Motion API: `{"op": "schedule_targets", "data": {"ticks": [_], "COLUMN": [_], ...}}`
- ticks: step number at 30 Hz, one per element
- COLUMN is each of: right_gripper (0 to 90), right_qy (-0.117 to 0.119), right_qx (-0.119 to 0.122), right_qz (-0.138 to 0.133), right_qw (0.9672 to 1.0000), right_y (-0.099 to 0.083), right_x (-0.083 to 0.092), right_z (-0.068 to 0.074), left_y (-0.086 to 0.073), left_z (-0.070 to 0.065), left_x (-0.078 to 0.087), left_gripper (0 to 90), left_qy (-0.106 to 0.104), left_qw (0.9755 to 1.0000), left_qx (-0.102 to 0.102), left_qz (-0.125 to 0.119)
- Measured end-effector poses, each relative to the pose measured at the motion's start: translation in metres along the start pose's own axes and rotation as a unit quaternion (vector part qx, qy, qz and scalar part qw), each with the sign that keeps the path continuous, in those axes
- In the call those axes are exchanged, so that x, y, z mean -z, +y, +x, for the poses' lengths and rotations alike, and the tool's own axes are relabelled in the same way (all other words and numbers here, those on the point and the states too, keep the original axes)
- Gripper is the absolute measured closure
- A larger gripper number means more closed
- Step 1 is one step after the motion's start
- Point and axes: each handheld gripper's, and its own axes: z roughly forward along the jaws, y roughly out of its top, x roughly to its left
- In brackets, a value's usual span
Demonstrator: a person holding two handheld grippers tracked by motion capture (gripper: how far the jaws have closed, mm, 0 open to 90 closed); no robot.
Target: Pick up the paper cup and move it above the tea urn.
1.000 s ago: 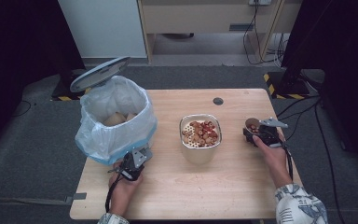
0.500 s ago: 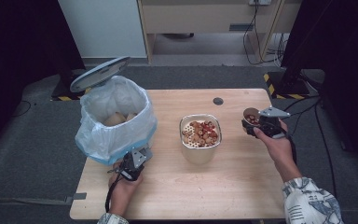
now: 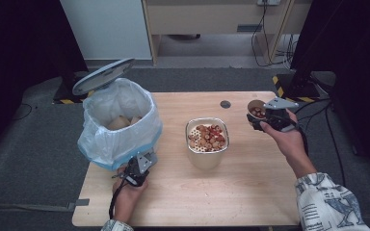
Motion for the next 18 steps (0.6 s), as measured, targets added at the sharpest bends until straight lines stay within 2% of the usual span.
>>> {"op": "schedule_targets", "data": {"ticks": [6, 9, 15, 18], "right_gripper": [32.1, 32.1, 32.0, 32.0], "right_qy": [0.0, 0.018, 0.017, 0.026], "right_qx": [0.01, 0.024, 0.026, 0.033], "right_qz": [-0.002, -0.011, -0.015, -0.019], "right_qw": [0.9999, 0.9995, 0.9994, 0.999], "right_y": [0.014, 0.023, 0.033, 0.037], "right_x": [0.002, 0.003, 0.007, 0.008], "right_z": [0.001, 0.006, 0.005, 0.007], "left_y": [0.0, 0.0, 0.0, 0.0], "left_z": [0.0, 0.0, 0.0, 0.0], "left_x": [0.0, 0.0, 0.0, 0.0], "left_gripper": [89.4, 89.4, 89.4, 89.4], "left_qy": [0.0, 0.0, 0.001, 0.001], "left_qw": [1.0, 1.0, 1.0, 1.0], "left_qx": [0.0, 0.0, -0.001, -0.001], "left_qz": [0.0, 0.0, 0.0, 0.0]}}
